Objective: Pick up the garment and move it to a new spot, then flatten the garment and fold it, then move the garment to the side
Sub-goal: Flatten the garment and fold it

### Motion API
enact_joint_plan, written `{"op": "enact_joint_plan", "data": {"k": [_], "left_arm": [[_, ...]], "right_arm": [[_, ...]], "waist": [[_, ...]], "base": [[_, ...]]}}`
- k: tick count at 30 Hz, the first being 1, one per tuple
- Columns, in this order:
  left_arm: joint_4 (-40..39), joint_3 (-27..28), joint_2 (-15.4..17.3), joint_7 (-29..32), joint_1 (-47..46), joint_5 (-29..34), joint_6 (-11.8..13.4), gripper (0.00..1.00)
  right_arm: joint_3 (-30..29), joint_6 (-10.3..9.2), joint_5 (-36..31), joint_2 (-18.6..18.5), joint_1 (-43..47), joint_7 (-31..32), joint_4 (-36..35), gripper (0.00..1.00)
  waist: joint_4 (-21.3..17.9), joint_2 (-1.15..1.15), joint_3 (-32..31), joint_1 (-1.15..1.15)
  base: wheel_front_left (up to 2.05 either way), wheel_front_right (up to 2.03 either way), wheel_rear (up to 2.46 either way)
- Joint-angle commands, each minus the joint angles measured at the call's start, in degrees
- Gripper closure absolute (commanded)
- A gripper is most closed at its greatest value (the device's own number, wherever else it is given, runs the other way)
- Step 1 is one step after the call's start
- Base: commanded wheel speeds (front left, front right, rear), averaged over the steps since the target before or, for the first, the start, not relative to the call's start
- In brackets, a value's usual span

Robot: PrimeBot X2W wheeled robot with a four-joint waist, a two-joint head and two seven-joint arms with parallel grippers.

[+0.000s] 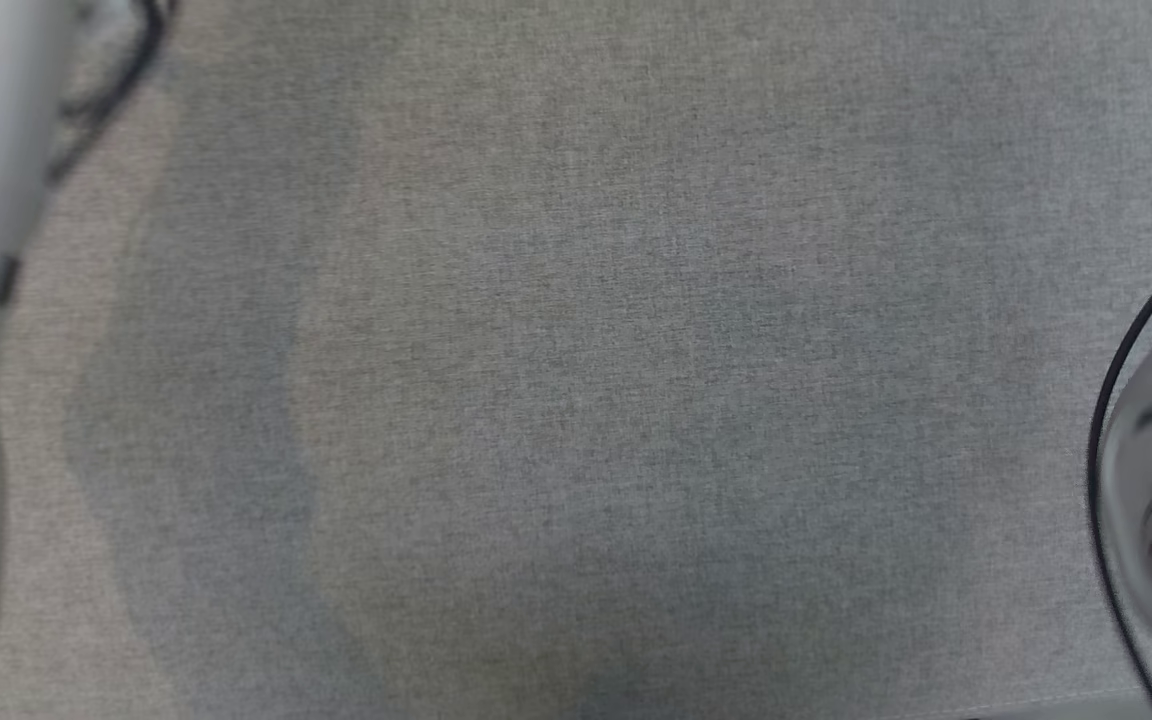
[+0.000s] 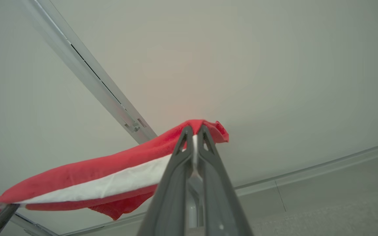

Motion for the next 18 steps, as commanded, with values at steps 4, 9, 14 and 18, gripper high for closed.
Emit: {"op": "enact_joint_plan", "data": {"k": [4, 9, 14, 18], "left_arm": [[1.7, -4.0, 0.2, -1.7, 11.2, -2.8, -0.9, 1.0], [-7.1, -14.0, 4.5, -1.8, 29.5, -9.1, -1.0, 1.0], [-15.8, -21.7, 11.4, -3.0, 48.6, -14.0, -1.0, 1.0], [-24.2, -23.8, 15.3, -5.4, 60.8, -17.4, 0.4, 1.0]], "right_arm": [[2.1, 0.01, 4.3, -0.9, 17.0, -2.9, -1.4, 1.0], [6.3, -0.09, 8.6, -3.5, 40.3, -4.1, -3.3, 1.0], [7.7, -0.11, 14.1, -5.2, 59.3, -3.7, -7.4, 1.0], [6.4, -0.11, 18.2, -7.5, 73.4, -1.2, -14.5, 1.0]], "waist": [[-1.2, 0.0, -1.0, -0.02], [-1.4, 0.0, -7.6, -0.02], [-1.8, 0.0, -15.5, -0.02], [-1.0, 0.0, -22.0, -0.02]], "base": [[0.0, 0.0, 0.0], [0.0, 0.0, 0.0], [0.0, 0.0, 0.0], [0.0, 0.0, 0.0]]}}
